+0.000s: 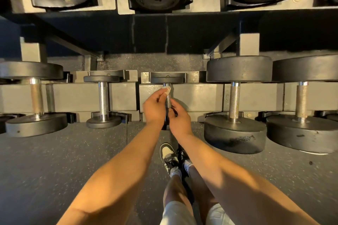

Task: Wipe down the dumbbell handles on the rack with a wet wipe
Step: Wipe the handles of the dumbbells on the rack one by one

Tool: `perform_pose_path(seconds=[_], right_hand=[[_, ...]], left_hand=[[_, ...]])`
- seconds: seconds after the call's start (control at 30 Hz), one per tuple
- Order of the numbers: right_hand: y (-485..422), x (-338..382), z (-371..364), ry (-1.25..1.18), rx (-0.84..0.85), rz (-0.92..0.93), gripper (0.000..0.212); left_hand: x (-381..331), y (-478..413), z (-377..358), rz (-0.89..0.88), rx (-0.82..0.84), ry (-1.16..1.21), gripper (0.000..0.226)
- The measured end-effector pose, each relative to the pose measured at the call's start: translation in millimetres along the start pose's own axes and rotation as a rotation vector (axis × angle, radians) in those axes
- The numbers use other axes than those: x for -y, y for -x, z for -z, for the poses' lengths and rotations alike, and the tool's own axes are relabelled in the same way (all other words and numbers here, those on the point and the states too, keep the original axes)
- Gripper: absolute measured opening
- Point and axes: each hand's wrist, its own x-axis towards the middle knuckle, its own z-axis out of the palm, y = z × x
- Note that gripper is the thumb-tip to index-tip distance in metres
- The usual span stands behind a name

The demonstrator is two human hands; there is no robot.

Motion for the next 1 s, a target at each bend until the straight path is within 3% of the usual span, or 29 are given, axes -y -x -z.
perform_pose_path(seconds=[0.27, 0.5, 0.8, 1.0], right_hand=[[2, 4, -2, -0.018, -0.007, -0.019, 0.039], [0, 4, 2, -0.059, -0.011, -0.038, 0.040], [4, 10, 11, -0.075, 0.028, -0.060, 0.039], [-5, 3, 15, -0.048, 0.013, -0.054, 0.040]], left_hand=[[19, 18, 11, -0.005, 0.058, -0.208, 0.027], [2, -2, -6, -0.005, -0.021, -0.104, 0.028], [23, 32, 14, 0.023, 0.046, -0.237, 0.025], [-4, -9, -6, -0.048, -0.037, -0.143, 0.025]])
